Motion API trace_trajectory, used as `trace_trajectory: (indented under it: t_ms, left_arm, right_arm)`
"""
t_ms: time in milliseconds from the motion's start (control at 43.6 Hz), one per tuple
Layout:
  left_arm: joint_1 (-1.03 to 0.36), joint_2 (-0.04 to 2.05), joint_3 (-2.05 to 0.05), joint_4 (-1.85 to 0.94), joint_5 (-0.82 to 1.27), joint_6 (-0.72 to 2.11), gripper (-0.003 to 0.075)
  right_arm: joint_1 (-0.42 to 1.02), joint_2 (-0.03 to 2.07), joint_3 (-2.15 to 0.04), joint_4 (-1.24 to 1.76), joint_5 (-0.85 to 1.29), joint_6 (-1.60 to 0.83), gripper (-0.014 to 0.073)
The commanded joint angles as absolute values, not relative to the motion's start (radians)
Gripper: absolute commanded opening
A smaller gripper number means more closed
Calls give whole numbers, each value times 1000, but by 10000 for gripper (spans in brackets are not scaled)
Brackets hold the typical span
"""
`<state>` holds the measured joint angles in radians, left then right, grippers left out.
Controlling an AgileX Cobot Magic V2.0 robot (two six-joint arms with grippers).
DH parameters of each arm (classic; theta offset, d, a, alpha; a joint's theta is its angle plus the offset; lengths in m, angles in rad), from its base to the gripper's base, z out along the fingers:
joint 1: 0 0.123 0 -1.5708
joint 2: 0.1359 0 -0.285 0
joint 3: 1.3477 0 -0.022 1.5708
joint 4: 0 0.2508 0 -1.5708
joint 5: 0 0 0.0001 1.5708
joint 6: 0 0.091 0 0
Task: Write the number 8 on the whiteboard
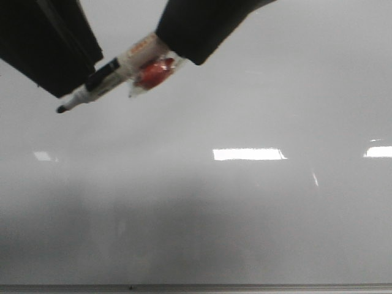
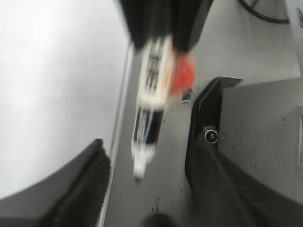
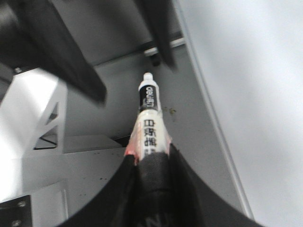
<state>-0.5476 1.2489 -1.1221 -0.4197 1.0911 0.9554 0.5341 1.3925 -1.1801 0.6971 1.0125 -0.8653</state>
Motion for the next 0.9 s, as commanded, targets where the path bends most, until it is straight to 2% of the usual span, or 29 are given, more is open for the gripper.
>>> trace_trajectory:
  t_ms: [0,207,390,574,872]
  left_arm:
    - [-459,1149,-1109,-466,1060,915,182]
    - [-182,893,-856,-640,918,917,-18]
    - [-47,608,-621,-771,697,920,-19]
    - [-26,360,-475,-886,547,920,-19]
    - [-26,250,-458,-886,520,920,-19]
  right_arm:
    - [477,1321,-1134,738,922,-872,-59]
    - [408,1288,-1023,746,705,-872,-59]
    - [409,1321,-1024,804,561,-872,-59]
    - [409,1379,-1044,824,454,-872,-59]
    - [411,1523,-1130,829,405,-872,-59]
